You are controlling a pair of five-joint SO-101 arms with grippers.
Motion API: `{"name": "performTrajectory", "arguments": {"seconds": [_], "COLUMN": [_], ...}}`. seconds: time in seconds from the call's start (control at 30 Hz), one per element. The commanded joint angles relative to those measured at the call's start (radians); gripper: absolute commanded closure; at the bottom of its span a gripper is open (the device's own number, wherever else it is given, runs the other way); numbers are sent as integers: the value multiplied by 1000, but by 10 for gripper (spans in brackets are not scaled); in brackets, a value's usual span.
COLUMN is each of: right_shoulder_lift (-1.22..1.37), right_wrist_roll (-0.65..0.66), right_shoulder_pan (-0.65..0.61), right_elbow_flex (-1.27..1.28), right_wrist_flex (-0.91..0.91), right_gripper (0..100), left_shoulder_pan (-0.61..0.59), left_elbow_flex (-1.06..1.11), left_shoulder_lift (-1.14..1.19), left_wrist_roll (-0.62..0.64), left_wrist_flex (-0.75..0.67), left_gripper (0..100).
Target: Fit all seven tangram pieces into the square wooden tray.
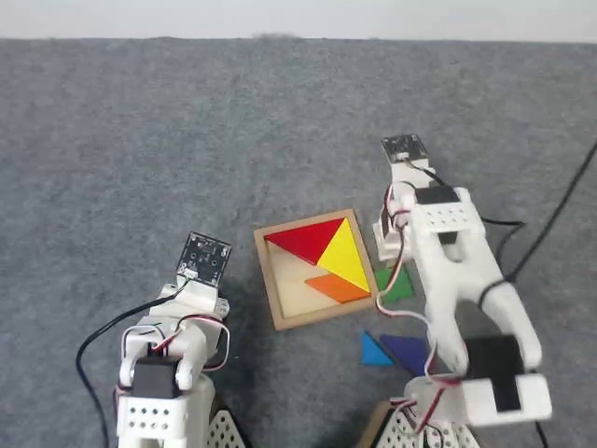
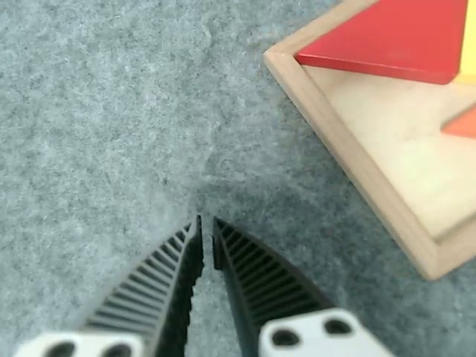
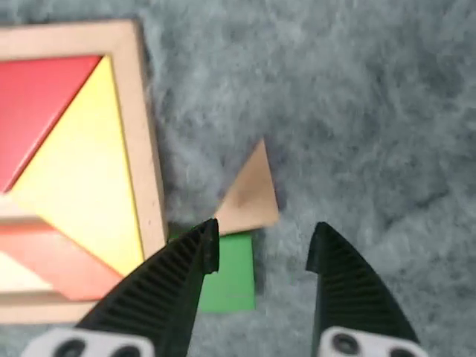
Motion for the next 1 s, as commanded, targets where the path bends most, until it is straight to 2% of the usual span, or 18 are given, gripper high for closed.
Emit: {"name": "performTrajectory", "arguments": {"seconds": [0.0,0.17,0.3,0.63,0.8,0.97], "right_shoulder_lift": [47,120,157,229,189,74], "right_wrist_roll": [-17,-31,-80,-83,-83,-58], "right_shoulder_pan": [12,12,10,12,12,2], "right_elbow_flex": [-89,-95,-97,-130,-132,-132], "right_wrist_flex": [-38,-44,-45,-59,-62,-56], "right_gripper": [786,790,831,844,949,962], "left_shoulder_pan": [-6,-6,-6,-6,-6,-6], "left_elbow_flex": [-10,-10,-10,-10,-10,-10], "left_shoulder_lift": [-17,-17,-17,-17,-17,-17], "left_wrist_roll": [-8,-8,-8,-8,-8,-8], "left_wrist_flex": [3,3,3,3,3,3], "left_gripper": [978,978,978,978,978,978]}}
